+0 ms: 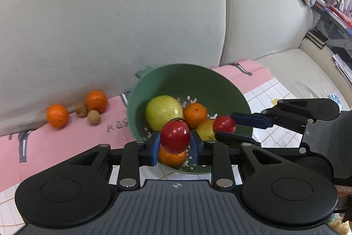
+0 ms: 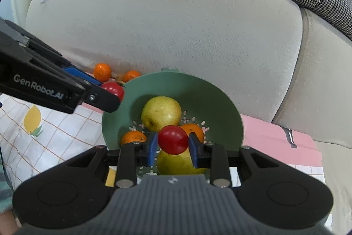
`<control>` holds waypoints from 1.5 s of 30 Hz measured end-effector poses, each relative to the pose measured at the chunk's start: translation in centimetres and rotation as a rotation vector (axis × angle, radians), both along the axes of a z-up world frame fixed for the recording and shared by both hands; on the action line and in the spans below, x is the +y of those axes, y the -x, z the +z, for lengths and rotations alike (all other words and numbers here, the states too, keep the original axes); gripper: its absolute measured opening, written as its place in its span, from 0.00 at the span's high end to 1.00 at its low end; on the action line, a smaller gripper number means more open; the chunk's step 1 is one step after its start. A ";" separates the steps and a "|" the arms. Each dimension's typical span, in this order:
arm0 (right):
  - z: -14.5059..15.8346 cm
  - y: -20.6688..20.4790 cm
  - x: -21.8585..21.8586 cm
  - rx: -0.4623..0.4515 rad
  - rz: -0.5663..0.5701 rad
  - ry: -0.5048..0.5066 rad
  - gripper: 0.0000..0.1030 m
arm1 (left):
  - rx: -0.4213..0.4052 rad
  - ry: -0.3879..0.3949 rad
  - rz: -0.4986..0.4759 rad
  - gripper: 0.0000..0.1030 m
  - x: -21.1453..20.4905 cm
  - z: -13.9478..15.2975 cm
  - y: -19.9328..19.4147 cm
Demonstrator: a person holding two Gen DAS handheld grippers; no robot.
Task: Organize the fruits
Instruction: 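Carry both red tomatoes into the green colander and open both tools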
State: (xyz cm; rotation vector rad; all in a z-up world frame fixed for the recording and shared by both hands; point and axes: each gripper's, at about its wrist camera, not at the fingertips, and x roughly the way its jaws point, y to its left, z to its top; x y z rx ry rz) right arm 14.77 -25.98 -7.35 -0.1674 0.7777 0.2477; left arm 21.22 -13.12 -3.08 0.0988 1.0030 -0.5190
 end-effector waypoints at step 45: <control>-4.9 -6.5 2.7 0.112 0.207 0.142 0.74 | 0.164 -0.222 -0.096 0.68 -3.3 -6.3 -5.0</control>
